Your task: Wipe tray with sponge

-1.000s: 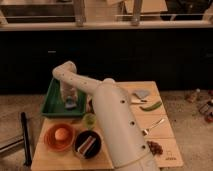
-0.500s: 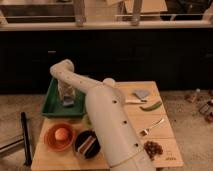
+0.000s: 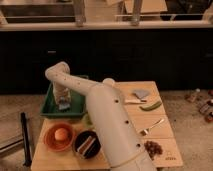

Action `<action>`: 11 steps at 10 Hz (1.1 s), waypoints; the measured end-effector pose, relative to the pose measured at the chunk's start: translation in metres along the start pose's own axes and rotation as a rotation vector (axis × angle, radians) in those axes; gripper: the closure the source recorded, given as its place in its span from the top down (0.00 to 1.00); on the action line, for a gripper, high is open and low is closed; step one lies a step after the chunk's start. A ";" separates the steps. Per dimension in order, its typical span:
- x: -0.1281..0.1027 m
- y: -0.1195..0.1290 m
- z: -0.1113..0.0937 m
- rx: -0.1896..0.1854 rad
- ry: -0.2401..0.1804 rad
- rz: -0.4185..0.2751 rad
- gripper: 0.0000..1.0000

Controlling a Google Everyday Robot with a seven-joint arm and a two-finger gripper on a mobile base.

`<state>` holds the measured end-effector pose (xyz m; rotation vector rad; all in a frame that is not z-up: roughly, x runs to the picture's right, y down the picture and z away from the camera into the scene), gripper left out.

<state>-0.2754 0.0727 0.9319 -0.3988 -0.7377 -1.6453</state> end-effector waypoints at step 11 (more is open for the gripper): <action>0.021 0.055 -0.006 -0.042 0.053 0.088 0.02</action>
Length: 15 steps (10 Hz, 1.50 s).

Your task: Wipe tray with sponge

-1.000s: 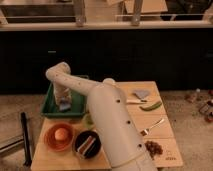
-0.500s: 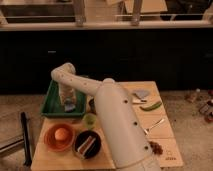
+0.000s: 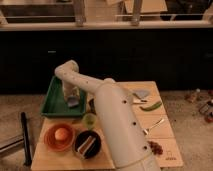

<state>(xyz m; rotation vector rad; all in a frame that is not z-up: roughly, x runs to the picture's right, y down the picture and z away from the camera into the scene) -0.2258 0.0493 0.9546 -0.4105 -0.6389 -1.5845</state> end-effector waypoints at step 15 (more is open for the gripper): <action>-0.043 -0.018 -0.003 0.053 -0.054 -0.148 0.02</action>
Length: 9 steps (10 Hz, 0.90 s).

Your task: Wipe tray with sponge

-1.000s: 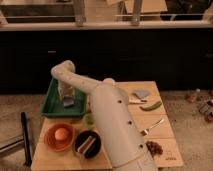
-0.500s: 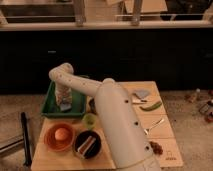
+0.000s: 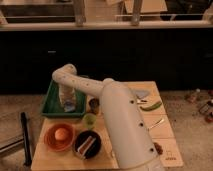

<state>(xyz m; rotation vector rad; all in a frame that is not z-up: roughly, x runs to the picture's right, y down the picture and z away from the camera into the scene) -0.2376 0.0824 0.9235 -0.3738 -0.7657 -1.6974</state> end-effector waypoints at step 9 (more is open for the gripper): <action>0.051 -0.001 0.004 -0.025 0.001 0.058 0.02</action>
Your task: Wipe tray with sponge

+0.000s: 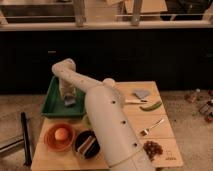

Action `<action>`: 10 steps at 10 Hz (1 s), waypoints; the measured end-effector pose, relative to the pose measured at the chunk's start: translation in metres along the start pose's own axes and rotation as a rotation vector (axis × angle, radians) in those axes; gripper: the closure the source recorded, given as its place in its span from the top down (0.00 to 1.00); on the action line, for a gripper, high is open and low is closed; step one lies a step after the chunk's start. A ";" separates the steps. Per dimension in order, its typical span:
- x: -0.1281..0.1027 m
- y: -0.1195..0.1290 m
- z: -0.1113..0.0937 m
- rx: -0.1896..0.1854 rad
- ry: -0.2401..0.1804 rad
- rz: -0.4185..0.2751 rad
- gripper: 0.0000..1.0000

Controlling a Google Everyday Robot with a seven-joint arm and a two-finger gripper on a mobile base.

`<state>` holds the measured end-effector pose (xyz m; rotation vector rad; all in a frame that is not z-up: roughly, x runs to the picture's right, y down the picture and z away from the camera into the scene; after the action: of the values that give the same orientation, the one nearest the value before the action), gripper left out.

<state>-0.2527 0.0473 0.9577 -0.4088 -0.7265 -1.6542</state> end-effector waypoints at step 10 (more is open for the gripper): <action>-0.058 -0.019 0.004 0.023 -0.059 -0.126 0.02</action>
<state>-0.2588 0.0946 0.9202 -0.4037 -0.8280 -1.7561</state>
